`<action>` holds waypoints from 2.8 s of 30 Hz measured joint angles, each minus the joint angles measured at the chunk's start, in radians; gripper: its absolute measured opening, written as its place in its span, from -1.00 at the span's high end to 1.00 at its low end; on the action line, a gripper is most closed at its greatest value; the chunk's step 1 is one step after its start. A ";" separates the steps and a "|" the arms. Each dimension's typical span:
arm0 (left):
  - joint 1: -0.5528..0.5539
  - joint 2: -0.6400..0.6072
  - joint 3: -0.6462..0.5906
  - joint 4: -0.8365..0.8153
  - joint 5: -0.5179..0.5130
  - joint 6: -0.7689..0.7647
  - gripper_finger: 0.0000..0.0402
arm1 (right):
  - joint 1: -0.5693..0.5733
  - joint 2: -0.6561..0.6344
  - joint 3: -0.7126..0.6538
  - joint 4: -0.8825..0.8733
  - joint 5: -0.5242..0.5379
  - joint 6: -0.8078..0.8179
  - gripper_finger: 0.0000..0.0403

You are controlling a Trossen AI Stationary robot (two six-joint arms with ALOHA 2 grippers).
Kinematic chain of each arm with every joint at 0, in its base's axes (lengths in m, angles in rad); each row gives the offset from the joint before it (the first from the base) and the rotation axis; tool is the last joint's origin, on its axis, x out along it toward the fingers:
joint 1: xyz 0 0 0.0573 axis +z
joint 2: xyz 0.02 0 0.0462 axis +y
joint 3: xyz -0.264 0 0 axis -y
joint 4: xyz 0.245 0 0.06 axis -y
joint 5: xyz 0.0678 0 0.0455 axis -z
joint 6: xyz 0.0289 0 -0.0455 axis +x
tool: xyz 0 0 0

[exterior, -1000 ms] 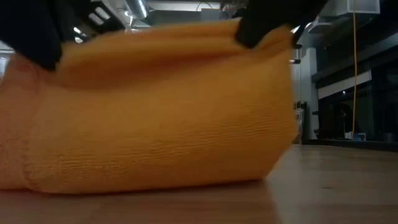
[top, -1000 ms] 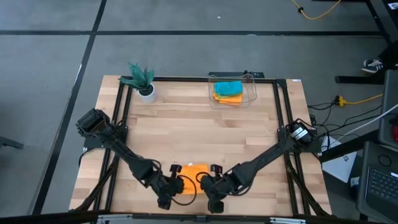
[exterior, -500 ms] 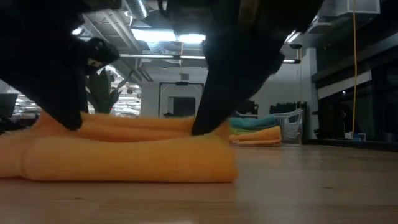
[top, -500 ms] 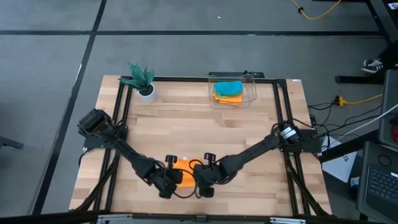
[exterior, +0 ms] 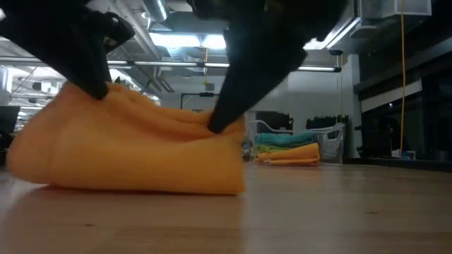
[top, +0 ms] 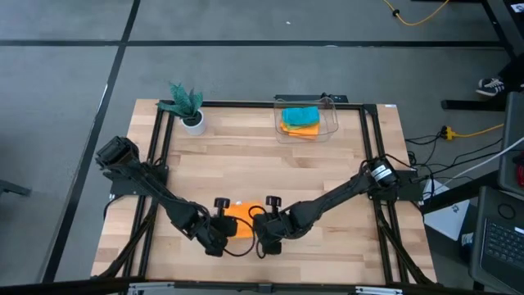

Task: Fold microfiber towels
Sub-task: Fold the orange microfiber towel

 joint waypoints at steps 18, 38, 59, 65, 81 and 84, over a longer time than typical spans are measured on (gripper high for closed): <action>0.040 0.032 -0.047 0.079 0.147 -0.034 1.00 | 0.007 -0.002 0.008 0.045 -0.245 -0.017 0.98; -0.108 0.033 -0.009 0.255 0.125 -0.112 1.00 | 0.148 -0.004 0.164 -0.093 -0.080 -0.001 0.98; -0.152 0.130 -0.053 0.074 0.105 -0.218 1.00 | -0.090 0.202 0.163 0.126 -0.204 -0.278 0.98; -0.171 0.115 -0.053 0.074 0.101 -0.223 1.00 | -0.089 0.215 0.167 0.129 -0.206 -0.255 0.98; -0.183 -0.074 -0.052 -0.014 0.093 -0.445 0.75 | -0.089 0.217 0.166 0.112 -0.209 -0.185 0.98; -0.188 -0.091 -0.051 -0.003 0.080 -0.478 0.60 | -0.089 0.217 0.166 0.111 -0.207 -0.145 0.98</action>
